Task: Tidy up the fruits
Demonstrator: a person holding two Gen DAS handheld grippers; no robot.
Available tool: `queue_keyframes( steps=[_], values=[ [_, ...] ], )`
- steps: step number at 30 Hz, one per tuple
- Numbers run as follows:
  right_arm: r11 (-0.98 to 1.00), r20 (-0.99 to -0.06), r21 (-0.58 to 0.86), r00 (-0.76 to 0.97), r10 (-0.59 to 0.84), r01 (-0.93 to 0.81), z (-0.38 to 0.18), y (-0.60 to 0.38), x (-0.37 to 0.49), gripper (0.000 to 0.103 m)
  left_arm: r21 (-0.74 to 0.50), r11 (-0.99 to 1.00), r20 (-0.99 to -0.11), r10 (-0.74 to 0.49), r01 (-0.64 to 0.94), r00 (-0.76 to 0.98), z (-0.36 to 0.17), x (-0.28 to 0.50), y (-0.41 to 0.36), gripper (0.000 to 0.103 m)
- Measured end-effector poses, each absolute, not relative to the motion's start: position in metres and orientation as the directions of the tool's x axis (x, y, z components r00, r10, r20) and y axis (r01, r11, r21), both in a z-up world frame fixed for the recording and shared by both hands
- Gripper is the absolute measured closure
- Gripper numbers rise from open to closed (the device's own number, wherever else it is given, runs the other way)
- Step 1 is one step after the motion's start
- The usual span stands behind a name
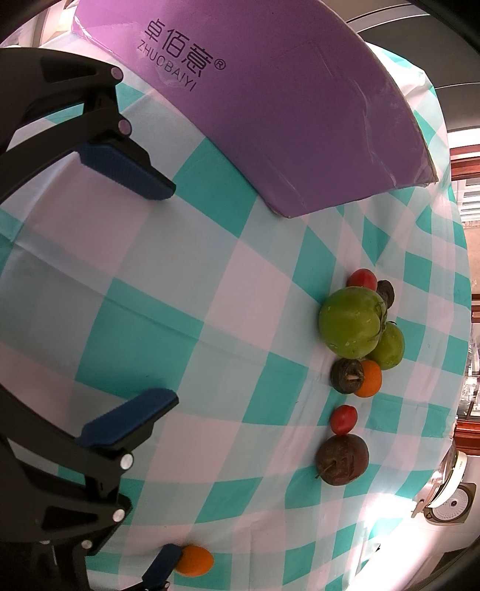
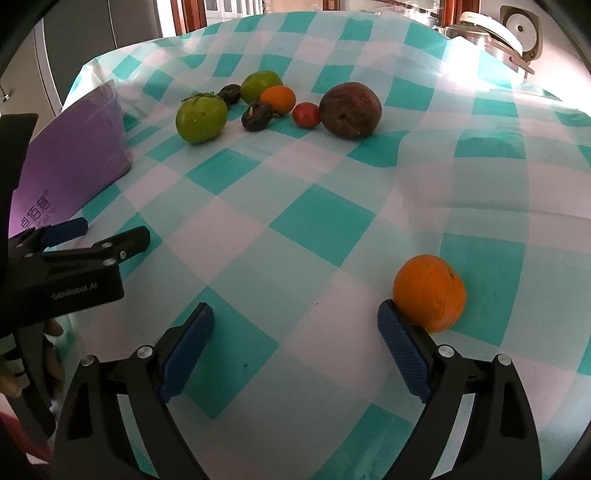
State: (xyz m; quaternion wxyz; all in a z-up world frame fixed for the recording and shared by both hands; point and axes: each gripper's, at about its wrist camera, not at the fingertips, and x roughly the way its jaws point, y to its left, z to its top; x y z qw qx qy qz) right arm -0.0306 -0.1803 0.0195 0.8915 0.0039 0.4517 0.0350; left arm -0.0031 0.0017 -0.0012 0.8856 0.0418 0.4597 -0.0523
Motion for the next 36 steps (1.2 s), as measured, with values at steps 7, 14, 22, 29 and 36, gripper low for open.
queue_keyframes(
  steps=[7,14,22,29,36],
  values=[
    [0.999,-0.812,0.035,0.582,0.05,-0.037,0.019,-0.188,-0.054,0.016,0.026,0.991,-0.819,-0.054,0.131,0.572,-0.001,-0.003,0.002,0.001],
    [0.999,-0.818,0.042,0.575,0.022,0.021,0.019,-0.205,-0.074,0.016,0.026,0.991,-0.819,-0.054,0.131,0.572,-0.001,-0.003,0.002,0.001],
    [0.987,-0.803,0.072,0.596,-0.029,0.146,0.026,-0.228,-0.067,0.018,0.027,0.991,-0.819,-0.053,0.131,0.572,-0.001,-0.003,0.002,0.001],
    [0.968,-0.817,0.131,0.577,-0.018,0.216,0.029,-0.233,-0.041,0.023,0.026,0.991,-0.819,-0.052,0.129,0.572,-0.002,0.0,-0.001,0.001],
    [0.963,-0.828,0.11,0.558,-0.047,0.244,0.023,-0.23,-0.032,0.032,0.026,0.985,-0.831,-0.072,0.169,0.551,0.0,0.02,-0.002,0.001]
  ],
)
